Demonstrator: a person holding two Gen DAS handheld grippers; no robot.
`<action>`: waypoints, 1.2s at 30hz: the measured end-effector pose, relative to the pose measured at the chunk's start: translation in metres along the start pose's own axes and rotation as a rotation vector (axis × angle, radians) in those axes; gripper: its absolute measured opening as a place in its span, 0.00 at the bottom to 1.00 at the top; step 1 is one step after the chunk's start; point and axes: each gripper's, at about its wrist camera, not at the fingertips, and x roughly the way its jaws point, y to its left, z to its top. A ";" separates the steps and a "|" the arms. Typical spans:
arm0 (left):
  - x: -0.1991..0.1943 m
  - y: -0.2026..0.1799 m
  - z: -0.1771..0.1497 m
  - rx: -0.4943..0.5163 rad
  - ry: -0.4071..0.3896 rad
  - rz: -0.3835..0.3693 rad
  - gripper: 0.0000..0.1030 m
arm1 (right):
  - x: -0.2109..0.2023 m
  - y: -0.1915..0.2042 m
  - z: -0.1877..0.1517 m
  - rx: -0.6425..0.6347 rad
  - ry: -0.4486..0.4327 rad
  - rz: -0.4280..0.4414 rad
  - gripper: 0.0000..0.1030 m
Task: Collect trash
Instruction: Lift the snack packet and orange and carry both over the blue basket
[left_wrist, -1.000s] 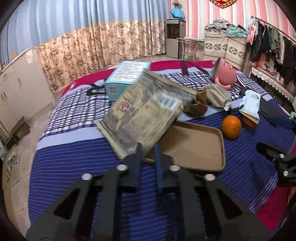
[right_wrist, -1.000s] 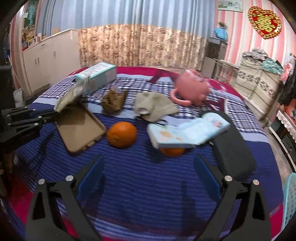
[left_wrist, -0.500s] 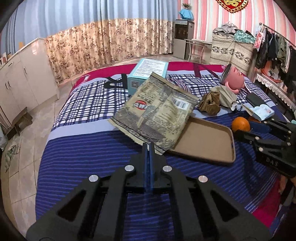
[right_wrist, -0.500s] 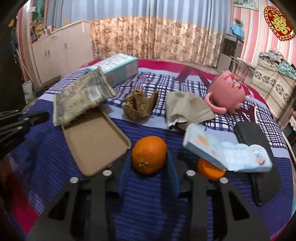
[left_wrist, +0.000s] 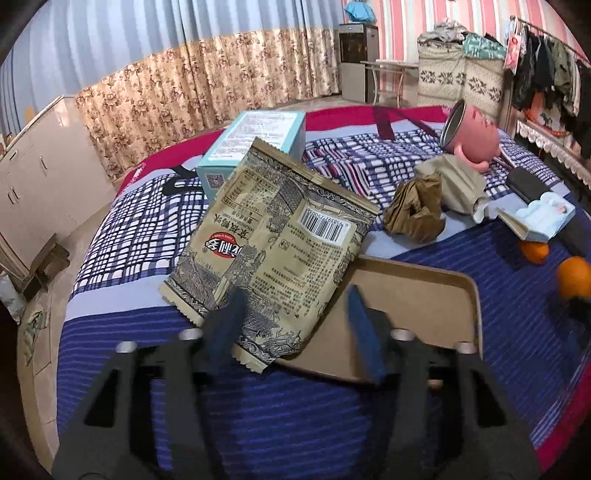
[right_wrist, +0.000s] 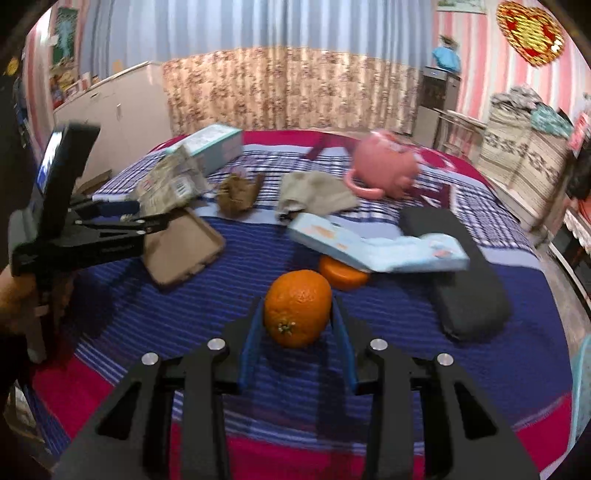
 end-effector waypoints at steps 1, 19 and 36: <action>-0.002 0.002 0.000 -0.004 -0.003 -0.023 0.27 | -0.002 -0.004 0.000 0.011 -0.004 -0.005 0.36; -0.023 0.044 -0.003 -0.124 -0.004 0.010 0.52 | -0.044 -0.084 -0.031 0.172 -0.072 -0.064 0.36; 0.007 0.049 0.002 -0.092 0.009 0.019 0.32 | -0.043 -0.106 -0.039 0.235 -0.072 -0.087 0.36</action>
